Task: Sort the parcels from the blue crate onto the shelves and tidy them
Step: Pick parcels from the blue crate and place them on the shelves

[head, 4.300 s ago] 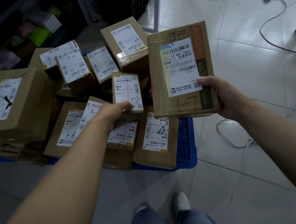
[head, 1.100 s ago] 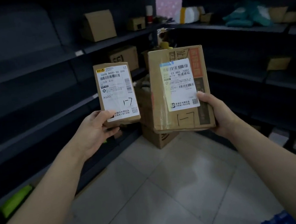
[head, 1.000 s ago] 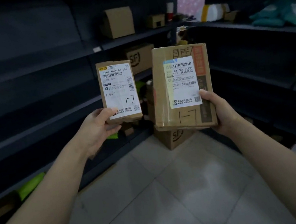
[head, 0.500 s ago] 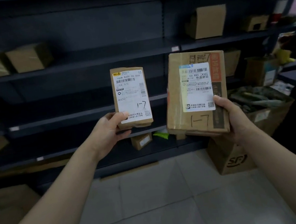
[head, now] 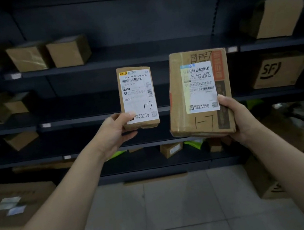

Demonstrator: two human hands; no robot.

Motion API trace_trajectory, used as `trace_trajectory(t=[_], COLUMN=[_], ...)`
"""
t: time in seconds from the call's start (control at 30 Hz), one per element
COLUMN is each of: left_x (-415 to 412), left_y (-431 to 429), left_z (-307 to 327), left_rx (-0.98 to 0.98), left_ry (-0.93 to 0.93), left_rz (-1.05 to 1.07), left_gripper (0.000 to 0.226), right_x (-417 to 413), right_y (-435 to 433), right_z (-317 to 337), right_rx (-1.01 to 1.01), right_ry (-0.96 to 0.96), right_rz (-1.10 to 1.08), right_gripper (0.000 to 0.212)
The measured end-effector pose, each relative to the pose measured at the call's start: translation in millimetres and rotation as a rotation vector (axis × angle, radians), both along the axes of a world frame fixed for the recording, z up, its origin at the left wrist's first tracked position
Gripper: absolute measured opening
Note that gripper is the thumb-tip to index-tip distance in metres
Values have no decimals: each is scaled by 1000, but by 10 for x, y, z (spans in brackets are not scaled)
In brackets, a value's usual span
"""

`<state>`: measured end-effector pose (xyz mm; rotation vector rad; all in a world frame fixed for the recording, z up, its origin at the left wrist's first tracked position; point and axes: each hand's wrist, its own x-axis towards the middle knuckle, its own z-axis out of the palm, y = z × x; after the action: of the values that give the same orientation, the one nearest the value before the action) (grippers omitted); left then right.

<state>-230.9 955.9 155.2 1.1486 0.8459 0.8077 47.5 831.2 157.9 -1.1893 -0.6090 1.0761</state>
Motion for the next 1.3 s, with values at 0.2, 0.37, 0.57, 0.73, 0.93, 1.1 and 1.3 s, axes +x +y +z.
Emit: trace_trajectory(t=[0.2, 0.37, 0.57, 0.73, 0.93, 1.1, 1.3], left_x=[-571, -899, -1226, -1446, -1915, -2485, -3007], left_y=[474, 781, 1069, 1243, 1607, 1984, 2417], left_z=[-101, -230, -354, -456, -487, -535, -603], left_rx=[-55, -97, -133, -156, -134, -135, -180], left_ry=[29, 79, 61, 63, 71, 107, 130], left_rz=[164, 268, 386, 412, 358, 276, 210], left_gripper=[36, 34, 38, 36, 36, 34, 35], right_x=[-427, -687, -938, -1204, -1669, -2245, -2738], right_y=[944, 1618, 2326, 2618, 2954, 3112, 3226], right_z=[-122, -242, -358, -404, -393, -446, -544], right_rx=[-65, -76, -86, -106, -97, -94, -113], right_ry=[6, 11, 12, -30, -37, -11, -18], right_rz=[143, 262, 392, 464, 424, 361, 306], right_gripper=[49, 57, 48, 55, 51, 44, 45])
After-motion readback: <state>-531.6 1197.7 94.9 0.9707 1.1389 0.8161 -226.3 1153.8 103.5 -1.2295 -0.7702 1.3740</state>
